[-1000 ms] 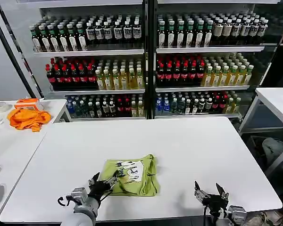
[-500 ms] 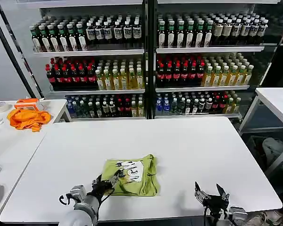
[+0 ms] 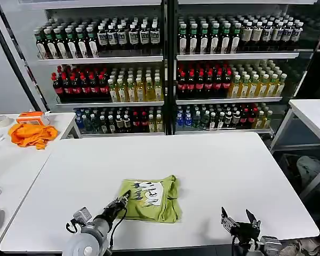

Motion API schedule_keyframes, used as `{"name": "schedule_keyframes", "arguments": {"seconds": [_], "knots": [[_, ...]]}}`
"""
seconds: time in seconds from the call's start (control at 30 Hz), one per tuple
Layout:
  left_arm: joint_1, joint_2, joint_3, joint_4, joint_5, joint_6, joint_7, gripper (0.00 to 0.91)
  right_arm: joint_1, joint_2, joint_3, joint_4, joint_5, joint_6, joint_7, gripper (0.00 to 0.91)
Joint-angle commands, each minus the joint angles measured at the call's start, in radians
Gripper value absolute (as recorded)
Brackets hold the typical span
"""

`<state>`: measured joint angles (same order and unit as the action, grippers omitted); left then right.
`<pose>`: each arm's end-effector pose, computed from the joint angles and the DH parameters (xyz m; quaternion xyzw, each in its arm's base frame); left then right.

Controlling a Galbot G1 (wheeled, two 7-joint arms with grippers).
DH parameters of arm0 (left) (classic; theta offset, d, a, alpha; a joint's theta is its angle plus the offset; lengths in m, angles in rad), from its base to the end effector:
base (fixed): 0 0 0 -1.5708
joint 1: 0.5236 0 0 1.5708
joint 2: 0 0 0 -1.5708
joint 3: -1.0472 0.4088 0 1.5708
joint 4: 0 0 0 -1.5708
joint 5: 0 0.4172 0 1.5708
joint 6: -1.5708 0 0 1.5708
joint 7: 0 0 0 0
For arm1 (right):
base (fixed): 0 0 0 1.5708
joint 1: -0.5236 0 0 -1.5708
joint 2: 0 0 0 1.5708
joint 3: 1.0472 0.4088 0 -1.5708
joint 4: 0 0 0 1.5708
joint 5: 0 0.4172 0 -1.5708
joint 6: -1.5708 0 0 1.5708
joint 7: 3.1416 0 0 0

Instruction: Fold and organize the clothes.

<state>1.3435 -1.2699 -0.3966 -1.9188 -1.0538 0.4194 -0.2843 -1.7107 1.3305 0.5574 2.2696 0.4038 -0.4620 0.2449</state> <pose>0.2935 0.0315 -0.3711 -0.0522 -0.9023 0.3251 0.2782 0.1691 -0.0439 -0.3020 -0.0332 -0.9714 -0.0524 0.2290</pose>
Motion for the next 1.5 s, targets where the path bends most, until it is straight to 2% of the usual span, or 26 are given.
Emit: {"name": "schedule_keyframes", "arguments": {"seconds": [0.03, 0.37, 0.5, 0.6, 0.67, 0.77, 0.9, 1.03, 1.13, 1.17, 1.27, 1.4, 1.5], "knots": [[-0.005, -0.018, -0.029, 0.019, -0.165, 0.005, 0.009, 0.171, -0.004, 0.001, 0.001, 0.005, 0.000, 0.000, 0.000, 0.907], [0.001, -0.028, -0.094, -0.028, -0.259, 0.004, 0.009, 0.141, -0.012, 0.001, 0.012, 0.014, 0.002, 0.000, 0.000, 0.907], [0.023, -0.006, -0.196, -0.078, -0.209, -0.039, -0.016, 0.121, -0.005, 0.000, 0.013, 0.013, 0.008, 0.000, 0.000, 0.907], [0.030, 0.040, -0.325, -0.114, -0.181, -0.038, -0.020, 0.101, 0.002, -0.004, 0.013, 0.009, 0.012, -0.001, 0.000, 0.907], [0.037, 0.101, -0.426, -0.121, -0.144, -0.033, -0.015, 0.091, 0.010, -0.006, 0.013, 0.006, 0.018, -0.001, 0.001, 0.907], [0.055, 0.240, -0.554, -0.121, -0.023, -0.023, 0.017, 0.050, 0.021, -0.007, 0.009, 0.000, 0.022, -0.001, 0.001, 0.907], [0.058, 0.322, -0.579, -0.165, 0.124, -0.011, 0.044, 0.050, 0.044, -0.010, -0.001, -0.014, 0.035, -0.007, 0.006, 0.907], [0.076, 0.327, -0.459, -0.289, 0.305, -0.008, 0.057, 0.040, 0.044, -0.007, -0.008, -0.020, 0.028, -0.003, 0.003, 0.907], [0.092, 0.297, -0.210, -0.326, 0.609, -0.024, 0.076, 0.040, 0.039, -0.009, -0.003, -0.019, 0.028, -0.001, 0.002, 0.907], [0.096, 0.281, -0.115, -0.313, 0.737, -0.028, 0.082, 0.040, 0.035, -0.012, 0.000, -0.018, 0.029, 0.001, 0.001, 0.907], [0.071, 0.247, 0.132, -0.227, 0.954, -0.063, 0.081, 0.040, 0.026, -0.016, 0.013, -0.012, 0.031, 0.003, 0.000, 0.907], [-0.022, 0.175, 0.289, -0.153, 1.089, -0.066, 0.082, 0.040, 0.018, -0.019, 0.025, -0.007, 0.030, 0.005, -0.001, 0.907], [-0.119, 0.127, 0.396, -0.099, 1.162, -0.032, 0.105, 0.030, 0.014, -0.017, 0.028, -0.008, 0.029, 0.007, -0.001, 0.907]]}}
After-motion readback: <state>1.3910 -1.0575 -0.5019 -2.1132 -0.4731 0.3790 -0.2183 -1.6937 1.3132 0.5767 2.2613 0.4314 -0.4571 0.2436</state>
